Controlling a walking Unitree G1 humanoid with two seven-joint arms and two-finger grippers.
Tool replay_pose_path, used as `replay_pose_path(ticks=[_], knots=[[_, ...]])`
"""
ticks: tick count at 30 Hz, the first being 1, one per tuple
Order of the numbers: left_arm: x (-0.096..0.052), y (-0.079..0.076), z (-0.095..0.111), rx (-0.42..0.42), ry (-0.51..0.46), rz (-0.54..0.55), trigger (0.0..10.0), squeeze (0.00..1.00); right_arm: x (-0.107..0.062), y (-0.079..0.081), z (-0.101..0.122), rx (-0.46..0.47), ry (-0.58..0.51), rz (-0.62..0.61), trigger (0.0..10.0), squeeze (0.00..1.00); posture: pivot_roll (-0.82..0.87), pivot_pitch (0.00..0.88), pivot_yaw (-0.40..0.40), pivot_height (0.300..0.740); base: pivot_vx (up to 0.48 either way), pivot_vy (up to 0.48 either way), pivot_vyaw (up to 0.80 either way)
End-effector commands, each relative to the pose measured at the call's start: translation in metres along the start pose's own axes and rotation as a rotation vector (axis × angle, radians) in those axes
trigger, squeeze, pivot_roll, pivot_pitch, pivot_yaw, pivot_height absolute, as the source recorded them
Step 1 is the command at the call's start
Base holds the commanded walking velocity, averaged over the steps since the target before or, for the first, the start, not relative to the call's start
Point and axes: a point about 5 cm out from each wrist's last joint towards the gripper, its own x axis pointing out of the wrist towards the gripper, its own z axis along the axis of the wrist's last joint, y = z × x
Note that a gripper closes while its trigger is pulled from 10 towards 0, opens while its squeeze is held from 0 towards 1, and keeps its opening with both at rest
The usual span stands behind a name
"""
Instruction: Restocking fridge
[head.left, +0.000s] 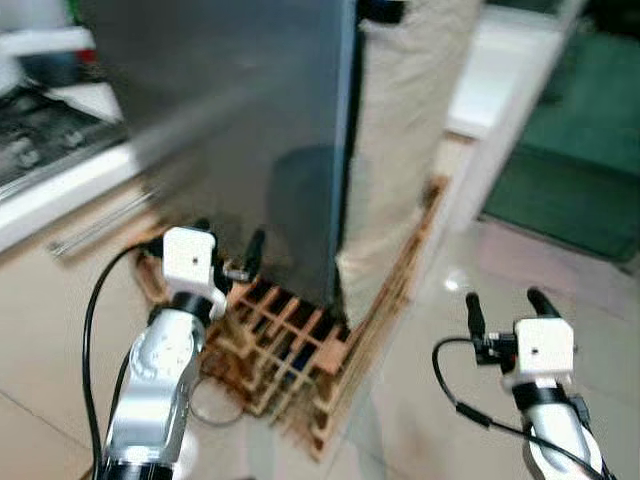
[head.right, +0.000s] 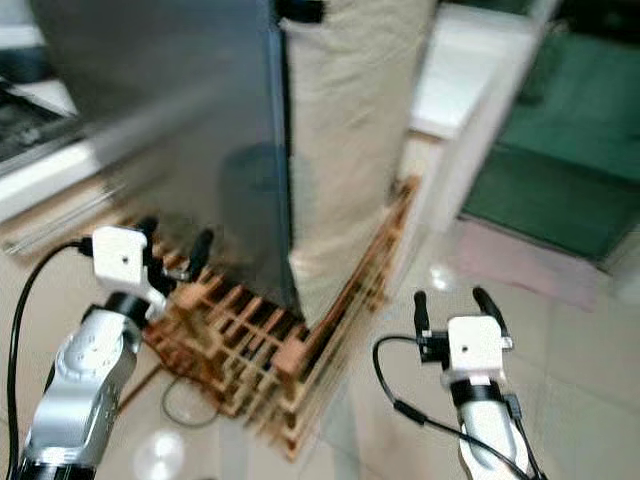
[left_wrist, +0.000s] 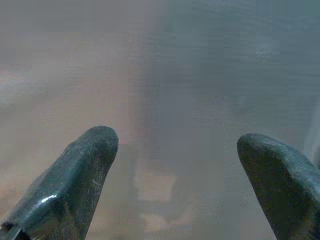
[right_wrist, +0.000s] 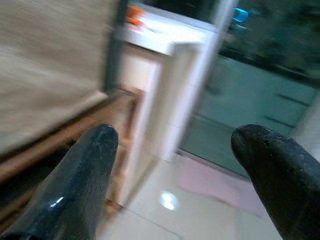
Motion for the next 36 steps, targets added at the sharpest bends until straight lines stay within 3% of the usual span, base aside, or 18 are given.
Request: replay_pose_path(ticks=[1,9,17,24,31,36], knots=[[0.002,-0.001,-0.001,0.000,0.012,-0.016,10.0,0.00,0.003,-0.004,0.001,-0.006,0.003,-0.018,10.0,0.00,-0.13,0.000,0.001,0.736,0.000,0.000,-0.73],[-0.003,0.001,-0.004,0.017,0.026,-0.017,10.0,0.00,0.003,-0.004,0.001,-0.005,0.008,-0.015,10.0,0.00,-0.13,0.000,0.000,0.736,0.000,0.000,-0.70],[-0.004,0.002,-0.008,0.029,0.042,-0.019,10.0,0.00,0.001,-0.002,0.001,0.001,0.009,-0.013,10.0,0.00,-0.13,0.000,-0.003,0.726,0.000,0.000,0.00],[-0.006,0.003,-0.010,0.025,0.043,-0.021,10.0,0.00,0.000,-0.002,-0.001,0.000,0.016,-0.012,10.0,0.00,-0.13,0.000,-0.005,0.726,0.000,0.427,0.00],[-0.003,-0.010,-0.003,0.015,0.002,-0.083,10.0,0.00,0.001,-0.001,0.001,-0.001,0.015,-0.011,10.0,0.00,-0.13,0.000,-0.005,0.726,0.000,0.000,0.00],[-0.007,-0.020,0.000,-0.007,0.001,-0.242,10.0,0.00,0.000,-0.004,0.001,-0.004,0.024,-0.022,10.0,0.00,-0.13,0.000,-0.003,0.726,0.000,0.000,0.00]])
